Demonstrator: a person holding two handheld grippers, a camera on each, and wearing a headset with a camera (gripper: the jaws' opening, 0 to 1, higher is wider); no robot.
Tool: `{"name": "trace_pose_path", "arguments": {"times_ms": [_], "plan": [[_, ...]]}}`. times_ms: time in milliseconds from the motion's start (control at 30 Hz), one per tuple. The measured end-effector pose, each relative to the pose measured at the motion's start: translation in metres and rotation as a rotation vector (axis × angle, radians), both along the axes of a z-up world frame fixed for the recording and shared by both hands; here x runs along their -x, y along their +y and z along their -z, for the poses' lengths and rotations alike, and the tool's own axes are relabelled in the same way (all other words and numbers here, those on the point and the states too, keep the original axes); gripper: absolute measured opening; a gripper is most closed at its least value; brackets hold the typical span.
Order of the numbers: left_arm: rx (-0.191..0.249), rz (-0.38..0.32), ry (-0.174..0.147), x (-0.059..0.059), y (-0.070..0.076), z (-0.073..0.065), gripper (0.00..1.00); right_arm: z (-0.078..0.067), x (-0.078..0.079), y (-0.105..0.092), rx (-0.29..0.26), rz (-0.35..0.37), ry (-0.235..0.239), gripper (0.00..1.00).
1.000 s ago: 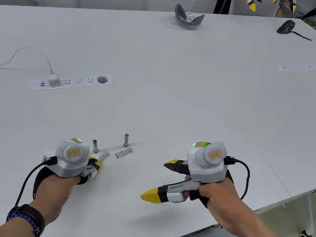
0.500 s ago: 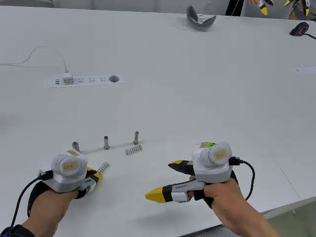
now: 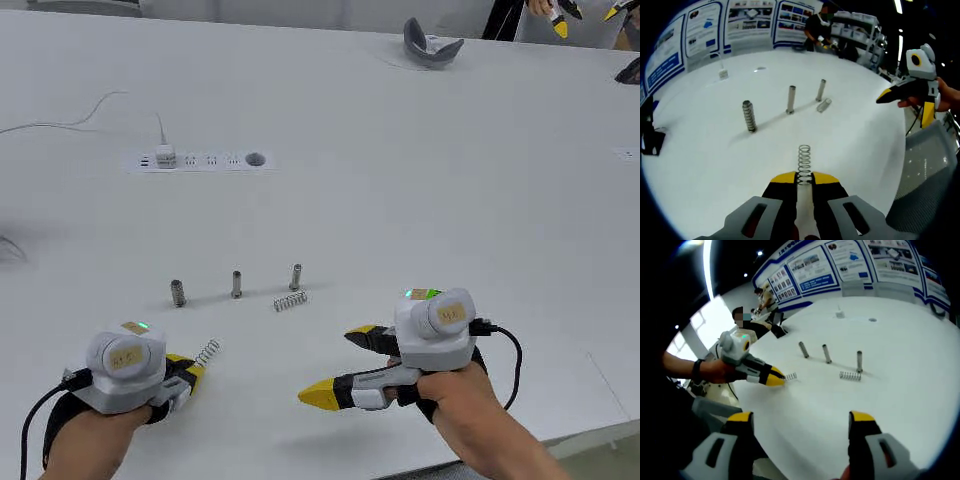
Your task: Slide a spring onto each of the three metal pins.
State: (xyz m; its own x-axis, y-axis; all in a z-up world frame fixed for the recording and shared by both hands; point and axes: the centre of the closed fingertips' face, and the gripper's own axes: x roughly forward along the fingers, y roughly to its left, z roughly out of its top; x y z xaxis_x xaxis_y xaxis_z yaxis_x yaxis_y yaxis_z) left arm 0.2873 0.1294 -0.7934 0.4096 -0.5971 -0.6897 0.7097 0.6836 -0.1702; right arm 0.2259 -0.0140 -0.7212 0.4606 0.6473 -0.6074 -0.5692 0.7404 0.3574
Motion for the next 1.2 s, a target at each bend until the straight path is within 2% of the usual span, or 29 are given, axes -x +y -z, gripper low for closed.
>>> {"name": "trace_pose_path", "arguments": {"times_ms": [267, 533, 633, 1000, 1200], "plan": [[0.008, -0.034, -0.002, 0.008, 0.018, -0.008, 0.10, 0.001, 0.000, 0.010, -0.014, -0.018, 0.007, 0.79], [0.041, -0.075, 0.000, 0.016, 0.030, -0.021, 0.10, -0.001, -0.004, 0.023, -0.034, -0.042, 0.009, 0.78], [0.046, -0.076, 0.000, 0.018, 0.032, -0.027, 0.10, -0.002, -0.006, 0.028, -0.041, -0.053, 0.009, 0.78], [0.050, -0.047, -0.044, 0.021, 0.036, -0.052, 0.10, -0.005, -0.009, 0.043, -0.076, -0.079, 0.007, 0.75], [0.059, -0.024, -0.067, 0.023, 0.030, -0.068, 0.10, -0.007, -0.012, 0.050, -0.095, -0.081, 0.007, 0.75]]}}
